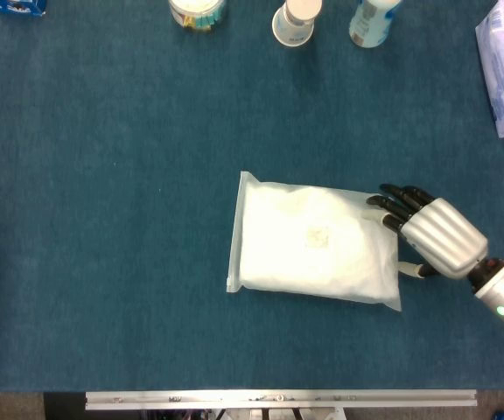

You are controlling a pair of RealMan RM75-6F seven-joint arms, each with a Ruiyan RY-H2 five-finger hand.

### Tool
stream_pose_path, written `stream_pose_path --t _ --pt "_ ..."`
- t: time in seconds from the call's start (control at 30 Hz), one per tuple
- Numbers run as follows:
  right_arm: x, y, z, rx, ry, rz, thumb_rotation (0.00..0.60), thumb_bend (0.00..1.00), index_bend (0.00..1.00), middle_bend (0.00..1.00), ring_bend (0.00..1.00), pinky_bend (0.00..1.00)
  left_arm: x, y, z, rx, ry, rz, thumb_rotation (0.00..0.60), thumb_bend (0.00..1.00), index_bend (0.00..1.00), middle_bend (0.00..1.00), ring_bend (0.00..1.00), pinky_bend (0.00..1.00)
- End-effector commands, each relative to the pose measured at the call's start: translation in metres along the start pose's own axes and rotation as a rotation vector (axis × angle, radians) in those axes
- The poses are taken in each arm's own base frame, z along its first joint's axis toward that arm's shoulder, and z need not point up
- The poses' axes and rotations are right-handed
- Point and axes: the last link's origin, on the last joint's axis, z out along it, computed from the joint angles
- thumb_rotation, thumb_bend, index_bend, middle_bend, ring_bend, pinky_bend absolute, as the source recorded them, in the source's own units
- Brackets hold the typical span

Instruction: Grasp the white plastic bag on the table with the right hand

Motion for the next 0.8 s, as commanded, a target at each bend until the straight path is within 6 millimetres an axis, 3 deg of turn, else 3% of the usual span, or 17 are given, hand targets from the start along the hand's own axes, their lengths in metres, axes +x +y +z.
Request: stream_pose_path --t 0.03,0.13,0.3,0.5,0.63,0.7,0.8 --pt "-0.0044 -0.0003 0.0044 0.0 -0.014 0.003 0.6 0.0 0.3 0.2 0.1 0.21 0.0004 0.0 -0.0001 0.0 0.001 -0.001 0.6 0.18 0.44 0.43 0.38 0.51" --pt "-0.0084 0.0006 0.0084 -0.01 -0.021 0.002 0.6 0.05 0.38 0.2 0.1 0.21 0.0007 0.0005 -0.0004 -0.003 0.001 -0.003 0.6 0.18 0.44 0.43 0.38 0.51" --pt "-0.0117 0.0005 0.0107 -0.021 -0.012 0.042 0.6 0.36 0.52 0.2 0.1 0.21 0.0019 0.0009 -0.0007 -0.004 0.005 -0.006 0.6 0.18 0.44 0.43 0.38 0.51" --pt "-0.0111 0.0009 0.0107 -0.021 0.02 0.063 0.6 0.57 0.67 0.22 0.1 0.21 0.0011 0.0013 -0.001 -0.006 -0.001 -0.003 0.6 0.18 0.44 0.43 0.38 0.51" --pt "-0.0106 0.0018 0.009 -0.008 0.024 0.051 0.6 0.54 0.67 0.22 0.1 0.21 0.0007 0.0011 -0.001 -0.004 -0.002 -0.001 0.6 0.18 0.44 0.43 0.38 0.51" --pt "-0.0106 0.0024 0.0078 -0.006 0.02 0.041 0.6 0.47 0.6 0.22 0.1 0.21 0.0006 0.0011 -0.0009 -0.004 -0.002 -0.001 0.6 0.18 0.44 0.43 0.38 0.51" --pt "-0.0105 0.0027 0.0069 -0.005 0.015 0.03 0.6 0.28 0.43 0.22 0.1 0.21 0.0004 0.0009 -0.0012 -0.004 -0.004 0.001 0.6 0.18 0.44 0.43 0.38 0.51"
